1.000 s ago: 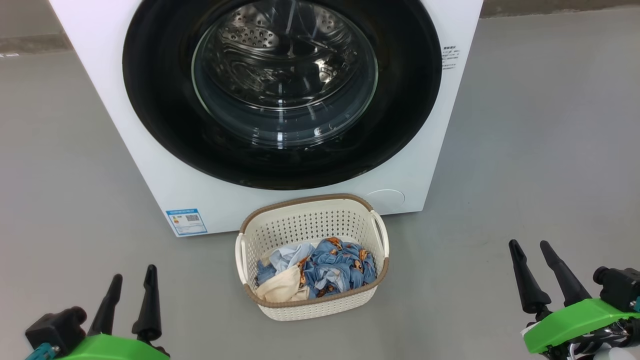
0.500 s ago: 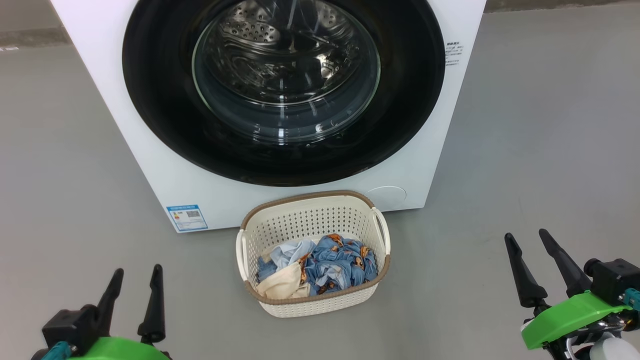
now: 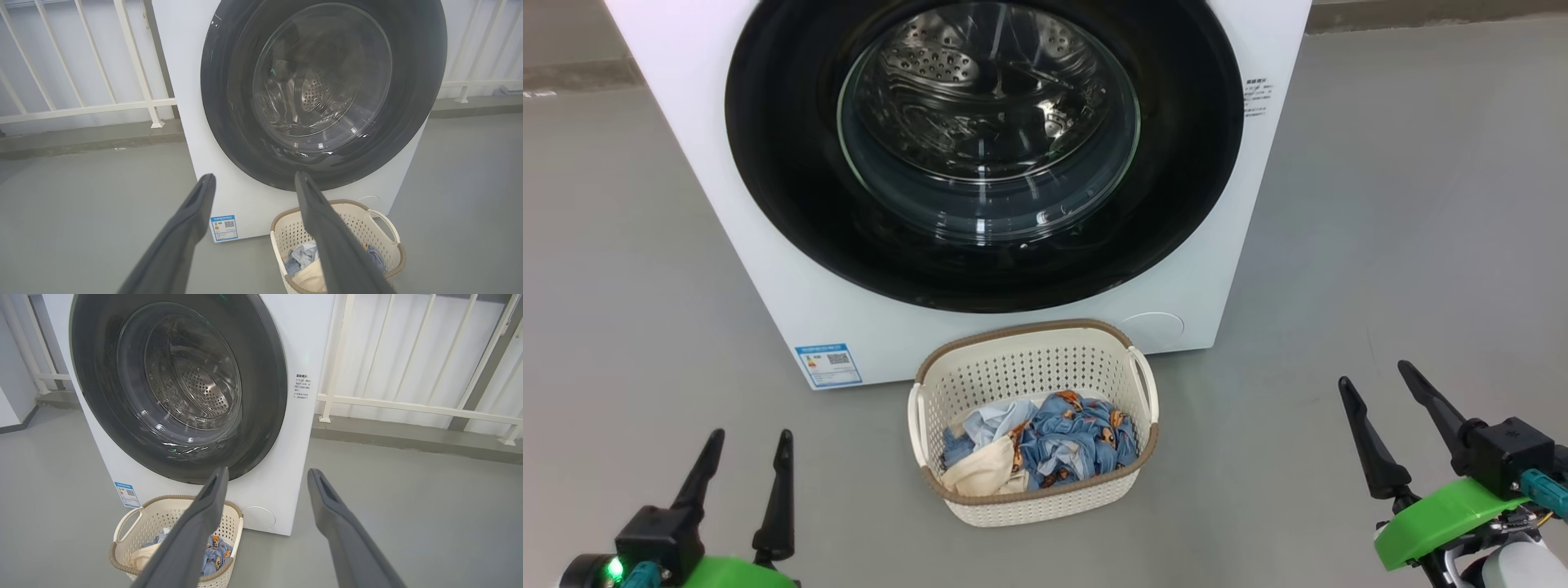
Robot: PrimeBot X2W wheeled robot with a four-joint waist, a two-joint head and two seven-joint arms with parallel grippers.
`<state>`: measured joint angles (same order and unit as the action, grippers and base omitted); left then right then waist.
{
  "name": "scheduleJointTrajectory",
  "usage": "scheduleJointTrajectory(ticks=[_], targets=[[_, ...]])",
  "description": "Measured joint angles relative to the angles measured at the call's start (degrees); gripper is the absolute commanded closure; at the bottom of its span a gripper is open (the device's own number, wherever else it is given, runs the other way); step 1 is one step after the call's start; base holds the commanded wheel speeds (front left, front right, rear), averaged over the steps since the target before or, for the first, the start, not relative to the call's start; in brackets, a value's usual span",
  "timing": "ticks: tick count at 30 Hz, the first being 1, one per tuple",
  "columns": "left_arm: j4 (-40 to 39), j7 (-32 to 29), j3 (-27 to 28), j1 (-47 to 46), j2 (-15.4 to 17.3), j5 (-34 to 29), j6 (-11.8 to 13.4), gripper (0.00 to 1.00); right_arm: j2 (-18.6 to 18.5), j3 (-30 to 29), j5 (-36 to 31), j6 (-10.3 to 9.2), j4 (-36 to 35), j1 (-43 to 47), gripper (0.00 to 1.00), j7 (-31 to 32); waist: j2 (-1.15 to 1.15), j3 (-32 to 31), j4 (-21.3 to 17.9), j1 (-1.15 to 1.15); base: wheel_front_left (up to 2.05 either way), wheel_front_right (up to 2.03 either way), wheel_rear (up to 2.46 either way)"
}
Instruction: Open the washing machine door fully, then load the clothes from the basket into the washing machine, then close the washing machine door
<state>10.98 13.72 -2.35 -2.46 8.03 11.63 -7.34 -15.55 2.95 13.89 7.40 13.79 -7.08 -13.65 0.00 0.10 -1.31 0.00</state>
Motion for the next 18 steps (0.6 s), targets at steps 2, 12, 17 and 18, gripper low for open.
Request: scheduleJointTrajectory(ticks=[2, 12, 17, 18], targets=[[-0.05, 0.43, 0.20, 0.00, -0.07, -1.41, -0.01, 0.00, -0.25, 0.02, -1.00, 0.00, -0.16, -0.08, 0.00, -0.23, 0.00, -0.09, 0.00, 0.00, 0.00, 0.00, 0.00], [-0.19, 0.91, 1.03, 0.15, -0.24, -3.11, -0.07, 0.00, -0.36, -0.45, -3.01, 0.00, -0.78, -0.36, 0.00, -0.66, 0.00, -0.13, 0.13, 0.00, 0.00, 0.00, 0.00], [0.00, 0.91, 1.30, 0.15, -0.30, -3.09, -0.05, 0.00, 0.13, -1.22, -2.45, 0.00, -0.11, -0.36, 0.00, -0.66, 0.00, -0.12, 0.10, 0.00, 0.00, 0.00, 0.00], [0.10, 0.91, 1.36, 0.15, -0.31, -3.09, -0.05, 0.00, 0.19, -1.22, -2.37, 0.00, 0.01, -0.36, 0.00, -0.66, 0.00, -0.12, 0.08, 0.00, 0.00, 0.00, 0.00]])
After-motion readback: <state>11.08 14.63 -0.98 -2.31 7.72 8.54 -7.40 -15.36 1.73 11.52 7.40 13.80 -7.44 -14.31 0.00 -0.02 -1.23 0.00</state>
